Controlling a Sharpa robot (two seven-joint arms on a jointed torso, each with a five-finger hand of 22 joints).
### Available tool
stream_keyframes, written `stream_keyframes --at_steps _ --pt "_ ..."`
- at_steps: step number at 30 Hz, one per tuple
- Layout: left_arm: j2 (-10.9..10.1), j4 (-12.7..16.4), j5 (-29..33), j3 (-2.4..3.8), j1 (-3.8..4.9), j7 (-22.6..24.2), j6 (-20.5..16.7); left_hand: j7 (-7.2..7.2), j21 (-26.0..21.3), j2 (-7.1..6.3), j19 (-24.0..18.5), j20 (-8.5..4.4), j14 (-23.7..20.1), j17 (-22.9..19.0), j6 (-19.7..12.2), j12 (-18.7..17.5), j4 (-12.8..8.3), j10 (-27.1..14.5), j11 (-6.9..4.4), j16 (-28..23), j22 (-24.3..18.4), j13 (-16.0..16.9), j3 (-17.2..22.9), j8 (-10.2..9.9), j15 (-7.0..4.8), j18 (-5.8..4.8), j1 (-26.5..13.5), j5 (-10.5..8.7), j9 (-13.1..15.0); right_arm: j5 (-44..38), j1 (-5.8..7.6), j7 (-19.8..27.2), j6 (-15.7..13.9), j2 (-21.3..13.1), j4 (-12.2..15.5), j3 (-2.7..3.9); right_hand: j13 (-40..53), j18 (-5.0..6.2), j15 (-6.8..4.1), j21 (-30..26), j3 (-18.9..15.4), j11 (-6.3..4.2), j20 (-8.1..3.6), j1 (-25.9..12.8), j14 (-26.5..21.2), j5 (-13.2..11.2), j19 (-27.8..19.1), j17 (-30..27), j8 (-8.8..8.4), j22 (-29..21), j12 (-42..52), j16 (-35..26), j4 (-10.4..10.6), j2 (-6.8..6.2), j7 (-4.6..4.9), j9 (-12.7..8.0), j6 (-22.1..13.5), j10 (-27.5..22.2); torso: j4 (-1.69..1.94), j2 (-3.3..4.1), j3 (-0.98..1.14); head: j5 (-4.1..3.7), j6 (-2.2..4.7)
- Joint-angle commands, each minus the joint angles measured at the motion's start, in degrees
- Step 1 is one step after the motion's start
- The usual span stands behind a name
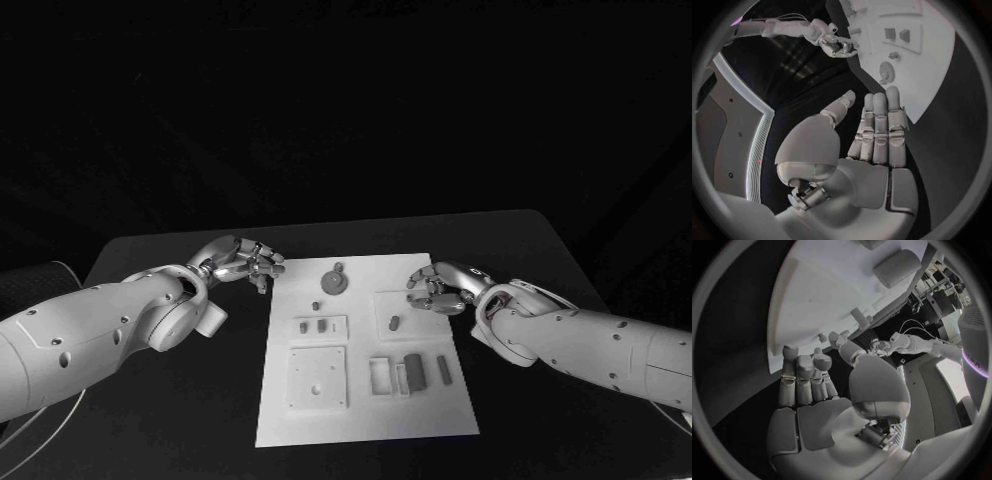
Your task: Assemble the parts on the task board
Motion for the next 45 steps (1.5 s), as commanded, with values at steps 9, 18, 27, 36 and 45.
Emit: stream_keyframes --at_steps 9,18,27,36,45 --pt "-0.24 0.05 0.83 0.04 0.03 0.87 0.74 0.17 -0.39 0.42 -0.11 0.15 -0.2 0.23 0.36 -0.49 -0.11 0.0 0.38 -0.48 -0.09 0.11 -0.32 0.15 0.35 0.84 -0.06 0.27 -0.07 -0.76 -0.39 0.02 1.87 0.78 -1.04 -0.09 -0.14 0.92 -0.4 -0.21 0.19 -0.54 -0.1 -0.22 0.34 -0.09 0.3 -0.02 0.82 0.54 0.34 0.2 0.16 1.62 -0.29 0.12 1.41 0.36 0.0 -0.01 0.02 0.24 -0.35" --pt "-0.16 0.06 1.22 0.04 0.03 0.93 0.68 0.13 -0.43 0.52 -0.08 0.15 -0.18 0.32 0.48 -0.55 -0.13 0.05 0.35 -0.54 -0.09 0.16 -0.29 0.22 0.35 0.85 -0.01 0.3 -0.07 -1.17 -0.51 -0.4 2.97 1.38 -1.3 -0.09 -0.22 0.92 -0.81 -0.21 0.3 -1.0 -0.15 -0.38 0.29 0.05 0.22 0.0 1.57 0.59 0.32 0.17 0.0 2.07 -0.78 0.27 2.93 0.43 0.02 0.01 0.0 0.51 -0.38" --pt "-0.03 0.16 1.5 0.05 0.06 0.82 0.34 0.17 -0.51 0.49 -0.04 0.15 -0.14 0.48 0.29 -0.67 -0.18 0.1 0.36 -0.65 -0.08 0.23 -0.28 0.12 0.34 0.87 0.11 0.32 -0.17 -1.24 -0.51 -0.65 3.15 1.84 -1.87 -0.1 -0.26 0.92 -0.97 -0.2 0.25 -1.16 -0.16 -0.49 0.28 0.0 0.19 0.0 1.76 0.61 0.3 0.16 0.04 2.03 -0.94 0.27 3.39 0.49 0.01 0.01 -0.03 0.38 -0.46" --pt "-0.1 0.21 1.51 0.06 0.06 0.84 0.34 0.18 -0.54 0.5 -0.01 0.15 -0.12 0.56 0.25 -0.71 -0.19 0.13 0.36 -0.71 -0.07 0.27 -0.25 0.11 0.34 0.88 0.19 0.33 -0.2 -1.49 -0.51 -0.89 3.35 1.89 -2.14 -0.11 -0.32 0.92 -1.21 -0.2 0.42 -1.45 -0.21 -0.35 0.28 0.11 0.16 0.01 2.11 0.62 0.27 0.14 -0.03 2.3 -1.25 0.3 4.14 0.61 -0.06 -0.01 0.05 0.35 -0.69" --pt "-0.12 0.19 1.54 0.06 0.06 0.81 0.38 0.17 -0.56 0.53 0.02 0.15 -0.09 0.62 0.28 -0.75 -0.19 0.18 0.36 -0.75 -0.06 0.31 -0.23 0.13 0.34 0.88 0.27 0.33 -0.22 -2.06 -0.51 -1.03 3.35 1.87 -2.16 -0.13 -0.38 0.92 -1.54 -0.15 0.62 -1.79 -0.32 0.46 0.32 0.11 0.11 0.04 2.49 0.69 0.24 0.16 -0.18 2.31 -1.6 0.34 4.95 0.83 -0.04 -0.02 0.11 0.25 -0.73"
